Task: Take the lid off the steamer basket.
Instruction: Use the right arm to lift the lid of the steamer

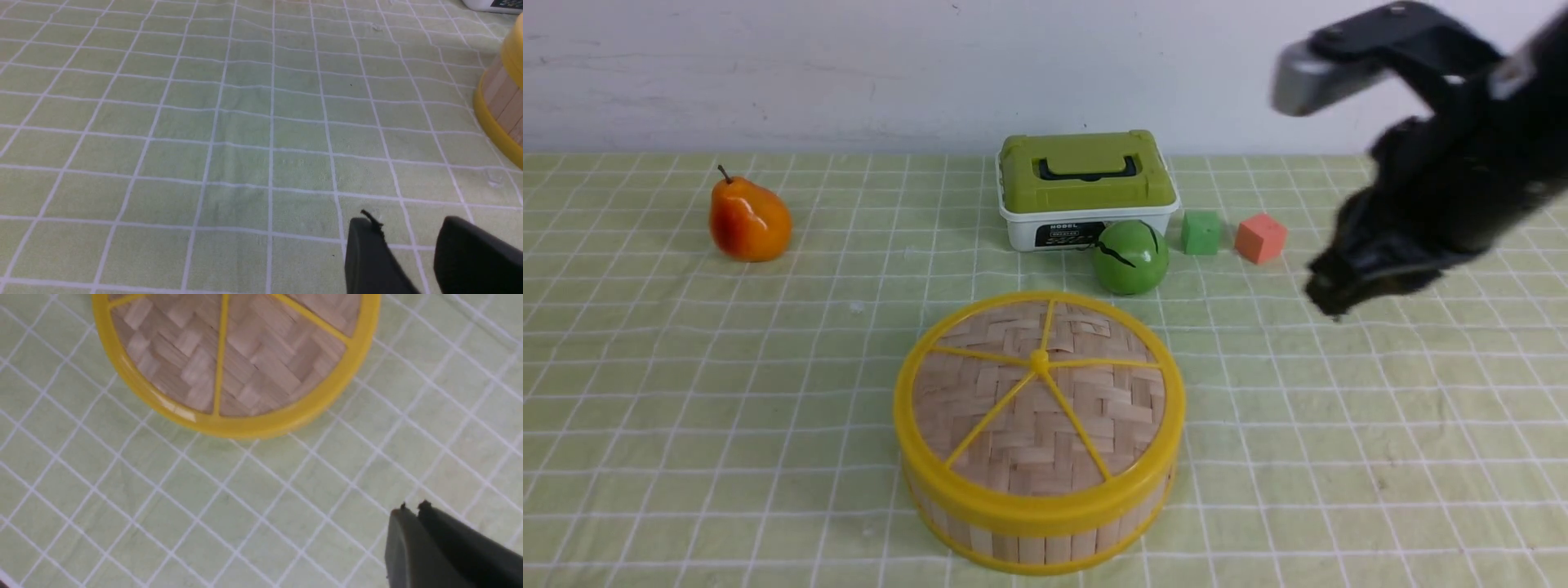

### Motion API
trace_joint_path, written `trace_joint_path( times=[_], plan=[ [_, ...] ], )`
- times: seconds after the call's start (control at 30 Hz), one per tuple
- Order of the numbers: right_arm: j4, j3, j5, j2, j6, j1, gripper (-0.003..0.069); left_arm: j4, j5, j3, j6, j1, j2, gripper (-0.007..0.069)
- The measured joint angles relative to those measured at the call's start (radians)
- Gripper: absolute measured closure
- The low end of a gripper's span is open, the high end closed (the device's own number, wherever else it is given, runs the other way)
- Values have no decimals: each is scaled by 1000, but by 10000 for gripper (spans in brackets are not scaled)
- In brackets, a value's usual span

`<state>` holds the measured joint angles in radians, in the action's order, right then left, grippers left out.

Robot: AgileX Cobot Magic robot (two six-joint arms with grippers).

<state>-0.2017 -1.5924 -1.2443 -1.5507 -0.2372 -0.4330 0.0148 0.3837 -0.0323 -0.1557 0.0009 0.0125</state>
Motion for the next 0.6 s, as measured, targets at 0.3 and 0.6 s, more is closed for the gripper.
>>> trace_joint_path(
  times=[0.3,0.6],
  plan=[
    [21,-367,0,-398,34,-152,489,0,0,0,0,0,0,386],
    [74,-526,1,-601,71,-216,200,0,0,0,0,0,0,386]
  ],
)
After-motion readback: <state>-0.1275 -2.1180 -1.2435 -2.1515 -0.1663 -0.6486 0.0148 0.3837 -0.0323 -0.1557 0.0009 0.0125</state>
